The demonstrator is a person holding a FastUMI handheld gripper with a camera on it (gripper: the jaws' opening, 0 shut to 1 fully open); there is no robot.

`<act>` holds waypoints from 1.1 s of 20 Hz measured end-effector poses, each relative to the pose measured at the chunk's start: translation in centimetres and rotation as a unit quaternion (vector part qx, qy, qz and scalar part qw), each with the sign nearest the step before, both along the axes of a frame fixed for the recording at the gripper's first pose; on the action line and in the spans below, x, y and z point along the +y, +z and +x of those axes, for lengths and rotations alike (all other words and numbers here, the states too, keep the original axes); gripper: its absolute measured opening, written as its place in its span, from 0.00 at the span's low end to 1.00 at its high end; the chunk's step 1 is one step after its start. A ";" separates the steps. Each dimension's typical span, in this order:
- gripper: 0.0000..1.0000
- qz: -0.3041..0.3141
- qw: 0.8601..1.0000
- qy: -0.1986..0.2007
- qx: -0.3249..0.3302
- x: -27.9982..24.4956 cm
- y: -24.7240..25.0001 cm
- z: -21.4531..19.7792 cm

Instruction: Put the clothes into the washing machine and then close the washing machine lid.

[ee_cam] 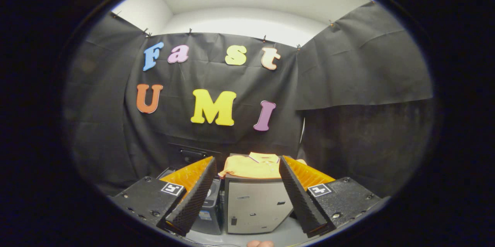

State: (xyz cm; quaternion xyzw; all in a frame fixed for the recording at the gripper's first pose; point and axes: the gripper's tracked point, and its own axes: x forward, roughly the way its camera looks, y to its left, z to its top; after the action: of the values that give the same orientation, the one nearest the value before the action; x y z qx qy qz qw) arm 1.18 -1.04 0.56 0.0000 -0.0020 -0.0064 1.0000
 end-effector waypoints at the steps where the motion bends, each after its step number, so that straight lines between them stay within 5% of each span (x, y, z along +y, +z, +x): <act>1: 1.00 0.000 1.000 -0.002 0.000 -0.1 0.0 -0.1; 11: 1.00 0.011 1.000 -0.003 0.000 -0.8 1.9 1.9; 22: 1.00 0.000 0.999 -0.014 0.037 -2.6 3.5 9.0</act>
State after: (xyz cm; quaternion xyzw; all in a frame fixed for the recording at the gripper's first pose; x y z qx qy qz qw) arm 10.19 -3.67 4.05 -0.0004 0.0349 -0.0200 0.9992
